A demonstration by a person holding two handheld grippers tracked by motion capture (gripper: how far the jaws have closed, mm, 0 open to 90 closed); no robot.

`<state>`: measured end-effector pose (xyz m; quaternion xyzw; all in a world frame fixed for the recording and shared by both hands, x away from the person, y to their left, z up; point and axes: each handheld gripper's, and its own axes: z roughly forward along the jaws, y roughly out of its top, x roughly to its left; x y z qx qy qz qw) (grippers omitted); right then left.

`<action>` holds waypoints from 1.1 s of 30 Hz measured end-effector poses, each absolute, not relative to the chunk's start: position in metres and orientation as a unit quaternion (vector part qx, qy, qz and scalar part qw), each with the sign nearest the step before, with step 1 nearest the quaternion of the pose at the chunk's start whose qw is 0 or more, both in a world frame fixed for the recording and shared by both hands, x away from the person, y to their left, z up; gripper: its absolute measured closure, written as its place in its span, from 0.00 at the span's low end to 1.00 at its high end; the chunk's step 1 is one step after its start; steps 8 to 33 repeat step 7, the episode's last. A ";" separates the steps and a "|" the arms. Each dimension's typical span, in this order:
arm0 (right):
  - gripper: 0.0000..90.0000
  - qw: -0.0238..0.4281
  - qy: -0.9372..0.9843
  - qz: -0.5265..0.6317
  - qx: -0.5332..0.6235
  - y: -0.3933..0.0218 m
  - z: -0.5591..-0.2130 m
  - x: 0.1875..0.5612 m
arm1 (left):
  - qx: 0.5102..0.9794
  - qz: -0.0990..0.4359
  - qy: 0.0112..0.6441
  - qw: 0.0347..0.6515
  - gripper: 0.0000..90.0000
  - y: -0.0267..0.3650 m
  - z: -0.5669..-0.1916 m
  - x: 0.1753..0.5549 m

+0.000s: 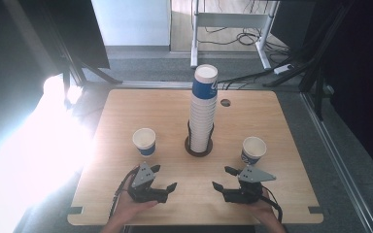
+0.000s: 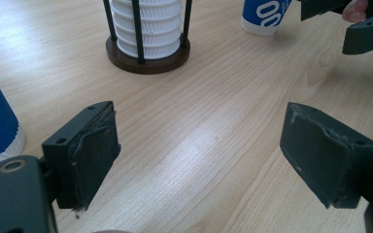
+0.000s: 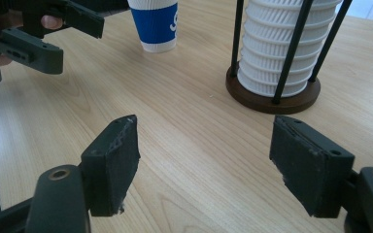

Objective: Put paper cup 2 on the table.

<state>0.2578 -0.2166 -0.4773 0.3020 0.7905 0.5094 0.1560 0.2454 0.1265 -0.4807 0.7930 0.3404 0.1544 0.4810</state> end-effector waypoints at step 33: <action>0.29 0.155 0.790 0.512 0.301 -0.219 -0.477 0.258 | 0.792 0.155 0.342 0.481 0.16 0.127 -0.480 0.246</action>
